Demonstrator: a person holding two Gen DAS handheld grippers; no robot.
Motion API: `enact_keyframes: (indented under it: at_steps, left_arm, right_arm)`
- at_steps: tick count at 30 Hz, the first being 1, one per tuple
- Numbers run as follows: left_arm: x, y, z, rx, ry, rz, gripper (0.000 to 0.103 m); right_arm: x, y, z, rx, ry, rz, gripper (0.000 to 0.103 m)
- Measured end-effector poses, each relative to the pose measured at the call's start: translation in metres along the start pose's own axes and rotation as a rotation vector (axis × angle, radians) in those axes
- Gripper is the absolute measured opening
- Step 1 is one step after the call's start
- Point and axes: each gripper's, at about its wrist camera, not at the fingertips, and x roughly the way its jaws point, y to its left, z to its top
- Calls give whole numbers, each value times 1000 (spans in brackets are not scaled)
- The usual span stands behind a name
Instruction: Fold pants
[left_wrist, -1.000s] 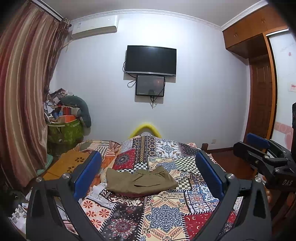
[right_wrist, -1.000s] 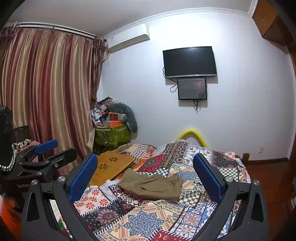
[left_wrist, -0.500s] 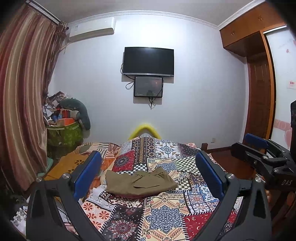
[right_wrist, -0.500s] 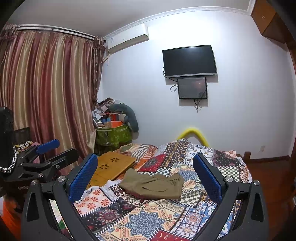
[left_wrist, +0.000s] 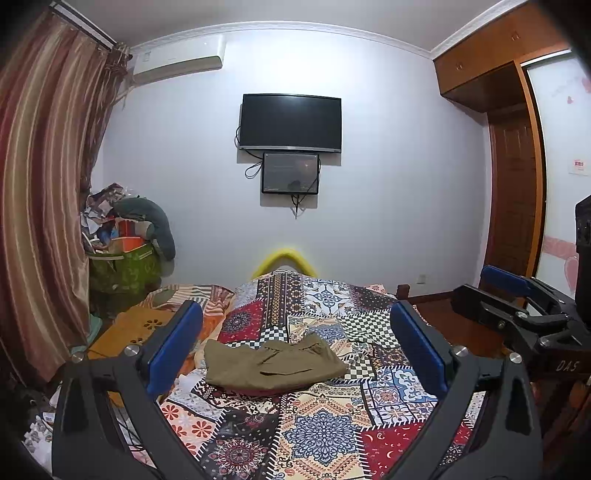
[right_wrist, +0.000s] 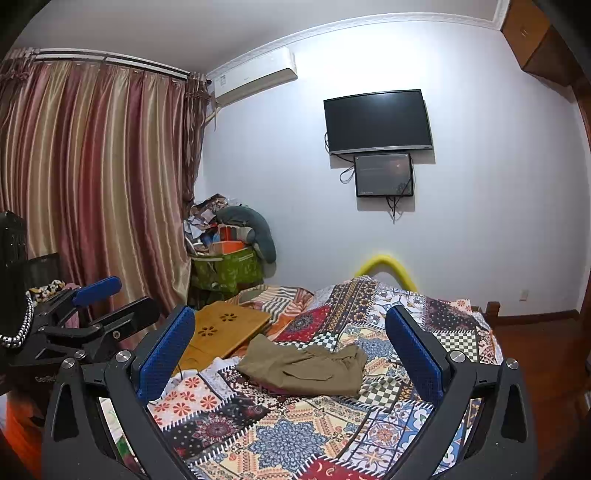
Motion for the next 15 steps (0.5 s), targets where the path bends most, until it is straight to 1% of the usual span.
enact_keyframes:
  at_steps: [9,15]
  left_arm:
    - [1,-5,0,14,-3,-1,103]
    - [2,-4,0,2,1,-1,103]
  right_arm:
    - [0,-1,-1,7,3,-2,103]
    - [0,-1,-2,1,3,-6,103]
